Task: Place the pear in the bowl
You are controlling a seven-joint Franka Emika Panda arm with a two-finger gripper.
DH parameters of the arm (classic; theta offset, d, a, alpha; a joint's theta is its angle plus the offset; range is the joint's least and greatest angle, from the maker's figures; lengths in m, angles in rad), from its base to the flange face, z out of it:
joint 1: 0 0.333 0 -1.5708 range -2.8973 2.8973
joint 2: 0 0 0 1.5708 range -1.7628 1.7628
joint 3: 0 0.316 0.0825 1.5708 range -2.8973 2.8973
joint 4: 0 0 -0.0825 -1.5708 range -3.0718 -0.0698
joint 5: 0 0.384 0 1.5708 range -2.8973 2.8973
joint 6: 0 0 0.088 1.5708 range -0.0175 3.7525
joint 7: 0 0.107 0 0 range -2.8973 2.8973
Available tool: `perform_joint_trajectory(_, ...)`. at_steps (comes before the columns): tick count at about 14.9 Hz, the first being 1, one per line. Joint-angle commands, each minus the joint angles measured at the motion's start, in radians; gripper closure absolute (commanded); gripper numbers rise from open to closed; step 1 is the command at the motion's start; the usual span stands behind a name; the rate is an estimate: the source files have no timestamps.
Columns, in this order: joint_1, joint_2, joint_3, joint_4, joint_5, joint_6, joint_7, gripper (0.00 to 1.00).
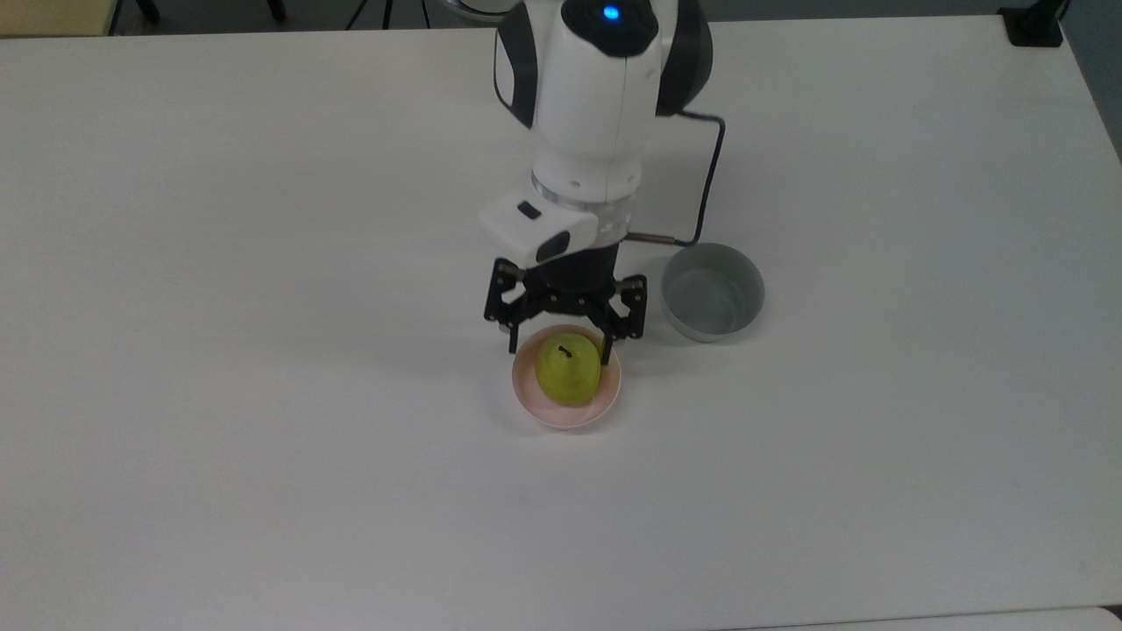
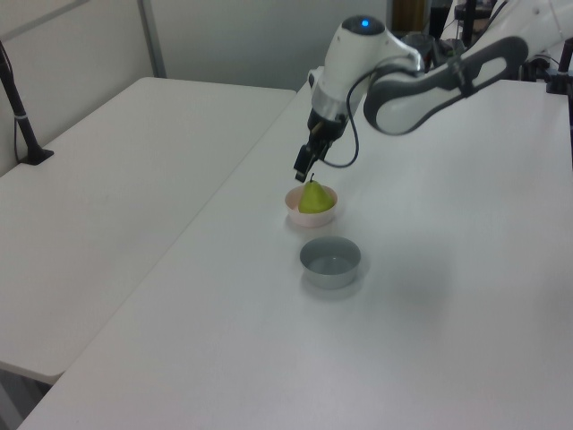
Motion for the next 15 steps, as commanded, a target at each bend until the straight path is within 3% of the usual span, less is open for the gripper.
perform_joint_trajectory(1, 0.005, -0.13, -0.005, -0.028, -0.01, -0.184, 0.02, 0.0)
perform_joint_trajectory(5, -0.016, -0.216, -0.006, -0.029, 0.029, -0.337, -0.004, 0.0)
perform_joint_trajectory(10, -0.077, -0.331, -0.013, -0.029, 0.154, -0.553, -0.211, 0.0)
perform_joint_trajectory(15, -0.137, -0.427, -0.016, -0.029, 0.175, -0.725, -0.353, 0.0)
